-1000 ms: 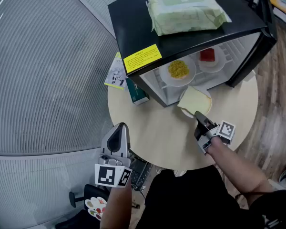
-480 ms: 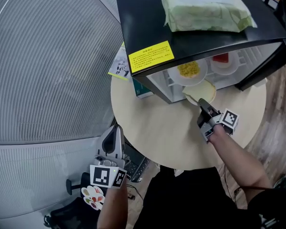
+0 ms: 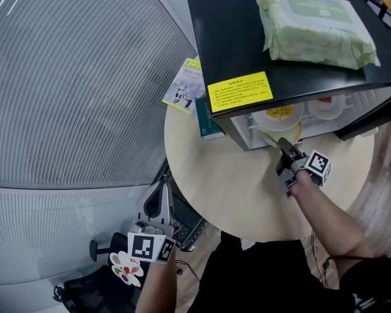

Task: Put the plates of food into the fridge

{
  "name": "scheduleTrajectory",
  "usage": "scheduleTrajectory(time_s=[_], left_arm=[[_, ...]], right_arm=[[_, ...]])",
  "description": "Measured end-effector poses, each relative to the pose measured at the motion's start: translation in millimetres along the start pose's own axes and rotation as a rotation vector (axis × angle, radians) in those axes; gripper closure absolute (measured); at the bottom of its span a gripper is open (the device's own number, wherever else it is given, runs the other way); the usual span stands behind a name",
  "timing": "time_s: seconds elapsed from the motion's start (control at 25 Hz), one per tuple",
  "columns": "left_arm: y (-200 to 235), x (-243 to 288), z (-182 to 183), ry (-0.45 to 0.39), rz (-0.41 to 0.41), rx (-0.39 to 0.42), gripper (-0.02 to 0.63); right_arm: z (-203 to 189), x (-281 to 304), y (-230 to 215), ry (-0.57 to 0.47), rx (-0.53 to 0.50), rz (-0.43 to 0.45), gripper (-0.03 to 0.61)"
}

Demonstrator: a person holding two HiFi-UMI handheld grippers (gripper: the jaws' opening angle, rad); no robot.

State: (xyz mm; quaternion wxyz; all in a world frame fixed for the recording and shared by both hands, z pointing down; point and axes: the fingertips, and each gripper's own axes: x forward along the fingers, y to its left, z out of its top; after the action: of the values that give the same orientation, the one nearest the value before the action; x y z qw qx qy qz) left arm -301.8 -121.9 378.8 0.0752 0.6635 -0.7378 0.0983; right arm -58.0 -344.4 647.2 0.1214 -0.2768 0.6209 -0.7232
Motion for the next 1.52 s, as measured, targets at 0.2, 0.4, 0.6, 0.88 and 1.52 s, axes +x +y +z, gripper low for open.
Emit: scheduleTrajectory(time_s=[0.2, 0.4, 0.6, 0.88, 1.52], left_arm=[[9, -11, -2, 0.006, 0.031, -0.002, 0.611], [16, -18, -10, 0.011, 0.061, -0.019, 0.611], [17, -28, -12, 0.016, 0.077, -0.023, 0.611], [21, -36, 0, -0.007, 0.098, -0.011, 0.611], [-16, -44, 26, -0.071, 0.002, 0.026, 0.611]], right_arm=[[6, 19, 5, 0.002, -0.011, -0.037, 0.479], [10, 35, 9, -0.001, 0.026, -0.041, 0.477], [11, 42, 9, 0.012, 0.019, -0.088, 0.474], [0, 36, 14, 0.095, -0.09, -0.159, 0.271], [-26, -25, 19, 0.113, -0.161, -0.047, 0.206]])
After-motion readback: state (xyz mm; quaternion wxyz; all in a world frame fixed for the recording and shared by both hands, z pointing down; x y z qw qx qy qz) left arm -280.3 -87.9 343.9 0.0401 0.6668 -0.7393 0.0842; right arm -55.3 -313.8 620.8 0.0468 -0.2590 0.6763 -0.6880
